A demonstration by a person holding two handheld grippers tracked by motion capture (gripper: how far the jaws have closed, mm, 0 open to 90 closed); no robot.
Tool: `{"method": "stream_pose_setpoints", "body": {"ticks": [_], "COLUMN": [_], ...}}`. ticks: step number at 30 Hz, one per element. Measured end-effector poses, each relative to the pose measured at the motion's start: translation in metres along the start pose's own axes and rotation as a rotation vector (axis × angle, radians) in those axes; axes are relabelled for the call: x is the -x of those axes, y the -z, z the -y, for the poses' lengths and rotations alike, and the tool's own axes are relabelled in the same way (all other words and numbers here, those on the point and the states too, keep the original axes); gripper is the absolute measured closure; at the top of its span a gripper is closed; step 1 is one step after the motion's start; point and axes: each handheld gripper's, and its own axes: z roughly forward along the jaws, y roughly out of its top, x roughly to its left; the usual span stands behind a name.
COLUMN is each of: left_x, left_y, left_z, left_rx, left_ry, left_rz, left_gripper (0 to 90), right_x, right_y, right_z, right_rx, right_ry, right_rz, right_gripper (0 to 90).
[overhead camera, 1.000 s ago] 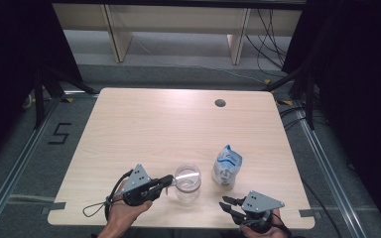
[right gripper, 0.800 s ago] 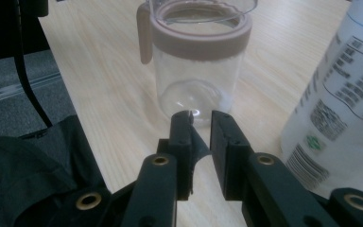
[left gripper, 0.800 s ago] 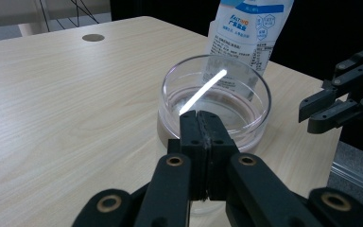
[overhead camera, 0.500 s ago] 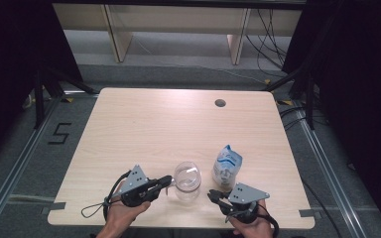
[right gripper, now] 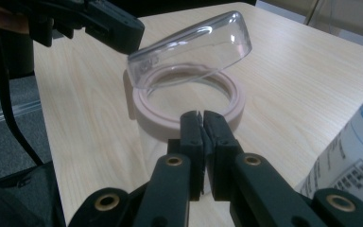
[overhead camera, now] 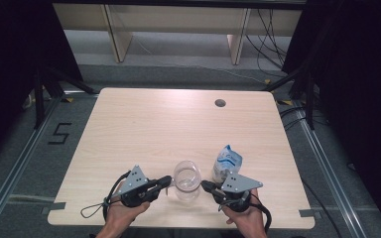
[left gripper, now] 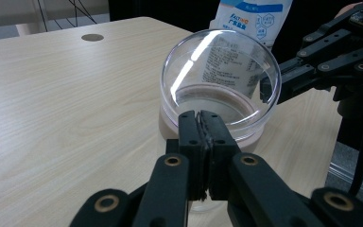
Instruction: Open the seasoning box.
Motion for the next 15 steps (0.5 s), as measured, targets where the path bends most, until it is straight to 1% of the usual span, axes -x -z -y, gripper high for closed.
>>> {"method": "stream_pose_setpoints", "body": {"ticks": [1, 2, 3, 4, 5, 6, 7, 8, 10, 11, 12, 13, 14, 15], "left_x": [0.000, 0.000, 0.000, -0.001, -0.001, -0.002, -0.002, -0.001, -0.001, 0.000, -0.001, 0.000, 0.001, 0.001], "left_y": [0.000, 0.000, 0.000, 0.000, 0.000, 0.001, 0.001, 0.003, 0.004, 0.005, 0.006, 0.008, 0.010, 0.011], "left_z": [0.000, 0.000, 0.000, 0.000, 0.000, 0.000, 0.000, -0.001, -0.001, 0.000, 0.001, 0.001, 0.002, 0.003], "left_rx": [0.000, -0.001, 0.000, -0.001, 0.000, -0.002, 0.000, -0.014, -0.006, -0.011, -0.002, -0.005, -0.021, -0.026], "left_ry": [-0.004, -0.016, -0.017, -0.018, -0.015, -0.018, -0.018, -0.022, -0.017, -0.013, 0.000, 0.006, 0.001, -0.003], "left_rz": [-0.001, 0.001, 0.002, 0.003, 0.005, 0.003, 0.009, 0.005, 0.016, 0.001, 0.000, -0.001, -0.013, -0.015], "left_gripper": [87.2, 87.1, 86.7, 86.6, 86.4, 85.6, 84.2, 82.1, 75.3, 69.9, 65.4, 59.7, 56.0, 50.9], "right_x": [0.000, 0.000, 0.000, 0.001, 0.000, 0.001, 0.000, 0.000, -0.001, -0.001, -0.002, -0.002, -0.003, -0.002], "right_y": [0.000, -0.001, -0.001, -0.002, -0.002, -0.002, -0.002, -0.003, -0.004, -0.004, -0.003, -0.005, -0.005, -0.004], "right_z": [-0.001, -0.002, -0.004, -0.006, -0.007, -0.009, -0.010, -0.011, -0.012, -0.013, -0.014, -0.015, -0.015, -0.016], "right_rx": [0.003, 0.013, 0.018, 0.016, 0.013, 0.017, 0.016, 0.027, 0.025, 0.016, 0.018, 0.031, 0.034, 0.027], "right_ry": [0.002, 0.003, -0.002, 0.010, 0.006, 0.013, 0.008, 0.015, 0.019, 0.022, 0.012, 0.019, 0.015, 0.027], "right_rz": [-0.001, 0.002, 0.001, -0.004, -0.006, -0.007, 0.000, -0.008, -0.006, -0.010, -0.005, -0.007, -0.010, -0.013], "right_gripper": [87.4, 87.4, 87.4, 87.4, 87.4, 87.4, 87.5, 87.5, 87.5, 87.5, 87.5, 87.5, 87.5, 87.5]}}
